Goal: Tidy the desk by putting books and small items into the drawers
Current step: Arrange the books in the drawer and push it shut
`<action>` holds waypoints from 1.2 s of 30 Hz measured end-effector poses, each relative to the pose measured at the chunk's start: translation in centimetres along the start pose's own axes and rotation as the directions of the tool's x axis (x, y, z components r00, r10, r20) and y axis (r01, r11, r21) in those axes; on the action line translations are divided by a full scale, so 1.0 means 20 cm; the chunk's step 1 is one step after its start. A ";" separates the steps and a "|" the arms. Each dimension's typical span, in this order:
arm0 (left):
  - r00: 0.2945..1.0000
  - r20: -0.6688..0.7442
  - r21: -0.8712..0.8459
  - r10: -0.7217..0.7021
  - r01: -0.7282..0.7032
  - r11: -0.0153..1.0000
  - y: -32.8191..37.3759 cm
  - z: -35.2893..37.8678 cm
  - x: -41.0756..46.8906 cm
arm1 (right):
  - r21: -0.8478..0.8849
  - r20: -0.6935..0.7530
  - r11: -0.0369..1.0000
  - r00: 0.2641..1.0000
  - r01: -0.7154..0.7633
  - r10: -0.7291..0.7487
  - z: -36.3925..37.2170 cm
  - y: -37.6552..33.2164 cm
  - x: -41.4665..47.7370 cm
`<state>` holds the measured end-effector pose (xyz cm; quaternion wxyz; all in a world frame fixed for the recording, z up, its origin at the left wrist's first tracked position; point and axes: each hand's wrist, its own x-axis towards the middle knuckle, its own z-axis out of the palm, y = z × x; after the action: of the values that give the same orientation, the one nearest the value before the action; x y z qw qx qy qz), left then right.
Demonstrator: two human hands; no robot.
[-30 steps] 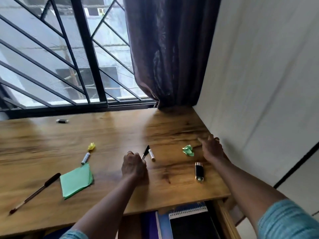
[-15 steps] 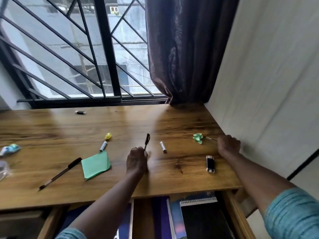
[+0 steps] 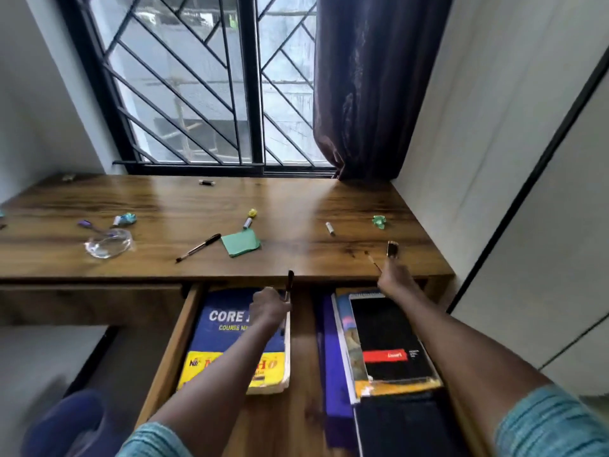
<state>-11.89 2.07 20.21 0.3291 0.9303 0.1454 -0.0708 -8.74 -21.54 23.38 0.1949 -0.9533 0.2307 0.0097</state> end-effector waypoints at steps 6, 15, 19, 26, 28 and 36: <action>0.964 0.263 0.040 -0.048 0.039 0.998 -0.34 0.05 -0.34 | 0.105 0.258 0.956 0.921 0.274 -0.292 0.42 0.02 -0.55; 0.861 0.486 0.176 -0.153 0.075 0.981 -0.86 -0.05 -0.44 | -0.205 0.480 0.557 0.578 0.805 -0.660 0.84 -0.07 -0.94; 0.871 0.457 0.275 -0.179 0.053 0.960 -0.96 -0.10 -0.45 | -0.292 0.526 0.335 0.443 0.896 -0.726 0.93 -0.19 -1.10; 0.929 0.364 0.341 -0.064 -0.069 0.938 -1.09 -0.11 -0.46 | -0.211 0.622 0.406 0.442 0.889 -0.646 1.06 -0.31 -1.25; 0.928 0.372 0.334 -0.033 -0.100 0.937 -1.11 -0.11 -0.47 | -0.208 0.623 0.414 0.446 0.886 -0.643 1.10 -0.32 -1.27; 0.919 0.391 0.200 0.055 -0.143 0.969 -1.13 -0.13 -0.50 | -0.184 0.601 0.531 0.522 0.827 -0.605 1.21 -0.33 -1.29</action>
<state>-28.45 18.23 11.07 0.2469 0.9359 0.0219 -0.2502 -27.04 4.20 6.19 0.0031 -0.9428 -0.2608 0.2077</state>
